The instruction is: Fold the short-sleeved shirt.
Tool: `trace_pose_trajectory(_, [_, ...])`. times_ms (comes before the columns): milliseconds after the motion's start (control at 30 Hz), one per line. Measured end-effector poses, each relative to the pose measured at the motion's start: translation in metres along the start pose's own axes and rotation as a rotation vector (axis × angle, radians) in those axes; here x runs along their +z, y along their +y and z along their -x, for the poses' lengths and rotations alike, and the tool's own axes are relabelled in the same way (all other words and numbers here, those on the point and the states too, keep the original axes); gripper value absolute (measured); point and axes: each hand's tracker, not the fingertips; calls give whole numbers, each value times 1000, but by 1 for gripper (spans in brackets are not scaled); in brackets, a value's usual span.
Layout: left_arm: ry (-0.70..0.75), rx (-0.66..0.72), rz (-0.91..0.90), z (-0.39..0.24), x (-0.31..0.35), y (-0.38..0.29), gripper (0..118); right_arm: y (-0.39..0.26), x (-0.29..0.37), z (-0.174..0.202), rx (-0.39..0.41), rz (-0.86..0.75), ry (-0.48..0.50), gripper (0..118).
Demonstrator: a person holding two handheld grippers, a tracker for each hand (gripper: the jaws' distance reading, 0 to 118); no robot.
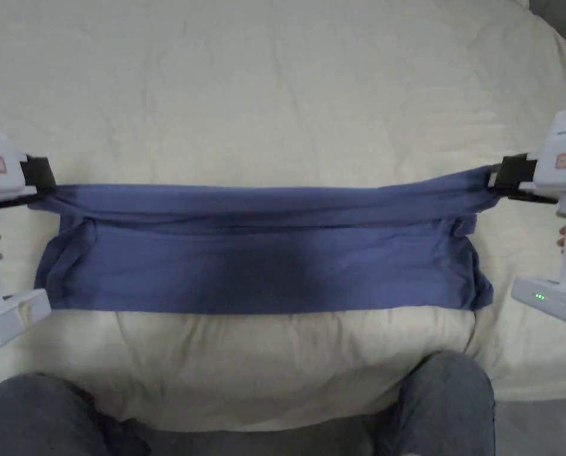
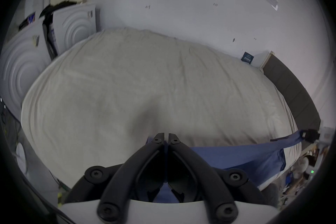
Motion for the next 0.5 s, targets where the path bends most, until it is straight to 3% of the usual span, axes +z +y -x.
trace_pose_trajectory(167, [43, 69, 89, 13, -11, -56, 8, -63, -9, -11, -65, 88, -16, 3])
trace_pose_trajectory(200, [64, 74, 98, 14, -12, -65, 15, -74, -10, -12, -68, 93, -27, 3])
trace_pose_trajectory(233, [91, 78, 104, 14, -13, -72, 36, -76, -18, -19, -70, 100, -43, 9])
trace_pose_trajectory(267, [98, 81, 114, 14, -12, -74, 59, -80, -18, -20, -64, 115, -66, 22])
trace_pose_trajectory(300, [92, 85, 122, 16, -11, -74, 79, -82, -18, -22, -45, 140, -99, 46])
trace_pose_trajectory(333, [83, 90, 122, 17, -8, -73, 98, -80, -17, -25, -27, 141, -114, 80])
trace_pose_trajectory(367, [75, 86, 108, 15, -3, -69, 108, -77, -13, -26, -16, 121, -121, 97])
trace_pose_trajectory(400, [74, 59, 50, 11, 6, -60, 113, -70, -3, -25, 7, 50, -130, 105])
trace_pose_trajectory(500, [98, -60, -147, -10, 34, -33, 116, -42, 26, -15, 58, -126, -128, 105])
